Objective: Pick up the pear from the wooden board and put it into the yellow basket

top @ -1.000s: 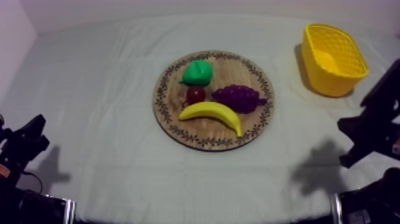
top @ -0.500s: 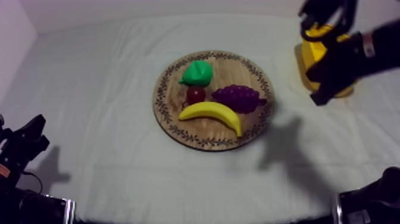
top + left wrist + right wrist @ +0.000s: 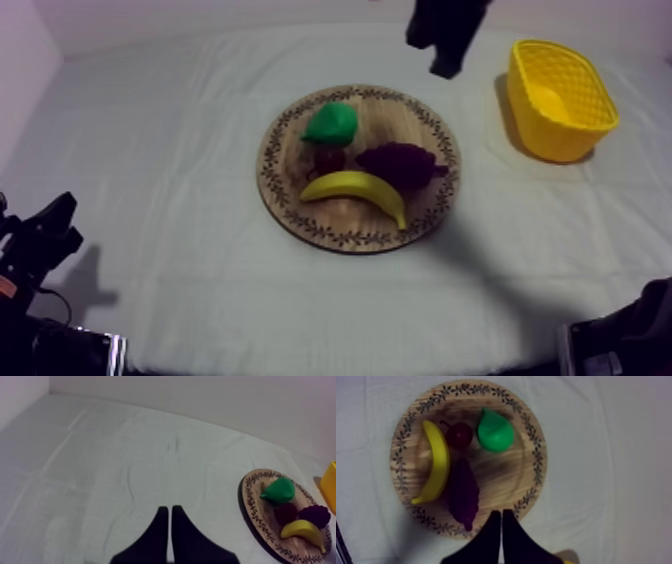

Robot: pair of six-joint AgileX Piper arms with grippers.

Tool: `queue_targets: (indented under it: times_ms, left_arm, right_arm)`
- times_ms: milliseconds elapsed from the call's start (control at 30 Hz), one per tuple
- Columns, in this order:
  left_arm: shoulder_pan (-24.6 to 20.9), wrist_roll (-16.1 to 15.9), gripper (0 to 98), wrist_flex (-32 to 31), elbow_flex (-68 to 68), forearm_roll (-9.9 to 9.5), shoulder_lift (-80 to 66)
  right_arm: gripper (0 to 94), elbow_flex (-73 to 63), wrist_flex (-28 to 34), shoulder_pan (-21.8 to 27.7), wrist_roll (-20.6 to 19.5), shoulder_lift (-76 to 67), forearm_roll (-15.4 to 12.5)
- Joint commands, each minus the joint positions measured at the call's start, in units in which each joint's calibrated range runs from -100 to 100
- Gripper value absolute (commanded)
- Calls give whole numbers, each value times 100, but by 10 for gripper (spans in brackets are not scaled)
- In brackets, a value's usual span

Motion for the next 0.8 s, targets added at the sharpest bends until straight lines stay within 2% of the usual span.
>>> queue_targets:
  times_ms: [0, 167, 400, 467, 767]
  left_arm:
    - [-2, 0, 1, 0, -2, -2, 0]
    - [-2, 0, 1, 0, -2, -2, 0]
    - [-2, 0, 1, 0, -2, -2, 0]
    - [-2, 0, 1, 0, -2, -2, 0]
    - [-2, 0, 1, 0, -2, -2, 0]
  right_arm:
    - [26, -1102, 253, -27, 97, 817, -59]
    - [105, -1611, 442, -109, 132, 1440, -11]
    - [467, -1875, 481, -130, 57, 1722, 61]
    - [545, -1933, 475, -135, 16, 1747, 116]
    - [718, -1945, 361, -194, -60, 1986, 380]
